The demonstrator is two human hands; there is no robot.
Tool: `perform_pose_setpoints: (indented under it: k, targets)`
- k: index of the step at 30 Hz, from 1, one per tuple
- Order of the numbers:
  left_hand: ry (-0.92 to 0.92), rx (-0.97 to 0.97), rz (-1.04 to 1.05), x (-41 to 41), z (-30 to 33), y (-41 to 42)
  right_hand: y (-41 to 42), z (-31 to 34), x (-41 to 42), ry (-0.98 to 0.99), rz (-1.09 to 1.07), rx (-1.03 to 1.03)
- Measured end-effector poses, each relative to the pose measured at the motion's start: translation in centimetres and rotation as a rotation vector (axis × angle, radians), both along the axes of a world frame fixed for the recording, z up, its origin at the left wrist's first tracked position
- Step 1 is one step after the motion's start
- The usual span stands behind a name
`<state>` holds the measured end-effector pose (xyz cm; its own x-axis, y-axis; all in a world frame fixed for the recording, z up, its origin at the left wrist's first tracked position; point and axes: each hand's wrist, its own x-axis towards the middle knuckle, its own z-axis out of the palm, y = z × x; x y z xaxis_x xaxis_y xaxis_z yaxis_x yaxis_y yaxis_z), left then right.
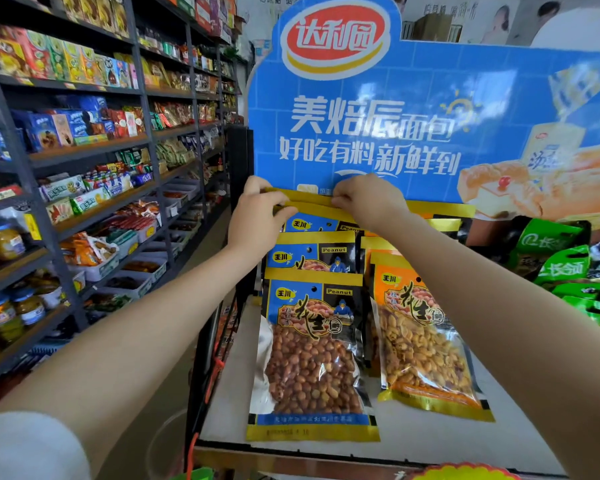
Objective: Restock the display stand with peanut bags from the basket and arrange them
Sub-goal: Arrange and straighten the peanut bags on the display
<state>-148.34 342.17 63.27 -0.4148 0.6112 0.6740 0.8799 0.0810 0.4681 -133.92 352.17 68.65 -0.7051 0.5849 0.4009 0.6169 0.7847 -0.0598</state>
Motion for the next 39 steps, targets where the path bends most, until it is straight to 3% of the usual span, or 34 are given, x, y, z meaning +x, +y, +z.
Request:
perform_pose_setpoints:
  k: [8,13,16,21,27,30,39]
  targets:
    - [0.061,-0.029,0.171,-2.3,-0.2,-2.2,0.4,-0.2,0.1,-0.145,-0.027,0.231]
    - [-0.031,-0.03,0.17,-2.0,0.0,-2.3,-0.1,-1.8,0.1,0.051,-0.027,0.32]
    - [-0.066,-0.108,0.115,-2.2,0.4,-2.5,-0.8,-3.0,0.0,0.118,0.129,0.457]
    - [-0.091,-0.13,0.076,-2.2,0.3,-2.5,-2.1,-4.4,-1.3,-0.038,0.153,0.333]
    - [-0.137,-0.104,0.06,-2.0,0.6,-1.7,-1.8,-5.2,-2.3,0.178,0.085,0.274]
    - [-0.164,-0.046,0.042,-2.5,1.4,-1.9,-1.5,-4.4,-3.0,0.185,0.088,0.25]
    - [0.008,-0.288,0.065,-3.6,1.8,-1.4,-1.2,-3.9,-3.2,0.129,0.161,0.195]
